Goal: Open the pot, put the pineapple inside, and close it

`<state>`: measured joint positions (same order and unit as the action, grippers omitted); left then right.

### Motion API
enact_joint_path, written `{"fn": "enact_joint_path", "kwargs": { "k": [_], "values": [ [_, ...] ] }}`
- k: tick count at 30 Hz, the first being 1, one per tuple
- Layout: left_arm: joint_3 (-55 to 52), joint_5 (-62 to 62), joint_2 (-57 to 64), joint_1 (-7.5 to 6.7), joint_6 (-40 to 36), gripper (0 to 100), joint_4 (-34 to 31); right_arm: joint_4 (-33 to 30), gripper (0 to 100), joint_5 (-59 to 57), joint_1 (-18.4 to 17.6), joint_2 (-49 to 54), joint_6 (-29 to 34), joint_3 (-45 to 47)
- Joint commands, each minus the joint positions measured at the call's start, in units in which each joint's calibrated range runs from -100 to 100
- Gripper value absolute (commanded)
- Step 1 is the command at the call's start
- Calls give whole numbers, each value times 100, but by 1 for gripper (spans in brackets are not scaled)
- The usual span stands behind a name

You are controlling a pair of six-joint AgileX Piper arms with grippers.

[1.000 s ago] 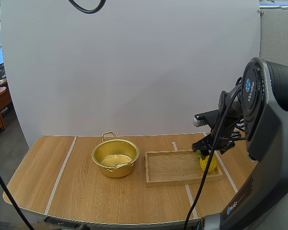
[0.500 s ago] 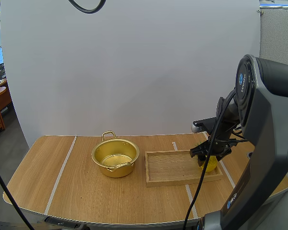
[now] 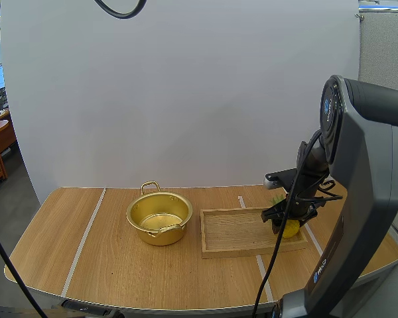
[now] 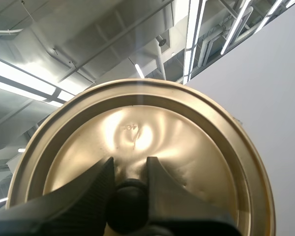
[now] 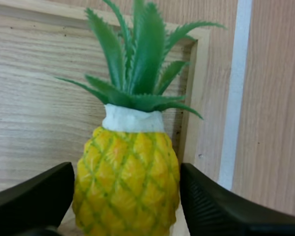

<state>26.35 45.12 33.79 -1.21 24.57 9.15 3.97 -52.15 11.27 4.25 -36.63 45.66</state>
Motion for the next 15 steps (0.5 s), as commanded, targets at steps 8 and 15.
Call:
{"fn": "enact_joint_path", "kwargs": {
  "k": [8, 15],
  "values": [
    [43, -199, 44, 1, -49, 0, -46, 34, 100, 285, 28, -40, 15, -52],
    [43, -199, 44, 1, -49, 0, -46, 93, 0, 179, 28, -40, 15, -52]
  ]
}}
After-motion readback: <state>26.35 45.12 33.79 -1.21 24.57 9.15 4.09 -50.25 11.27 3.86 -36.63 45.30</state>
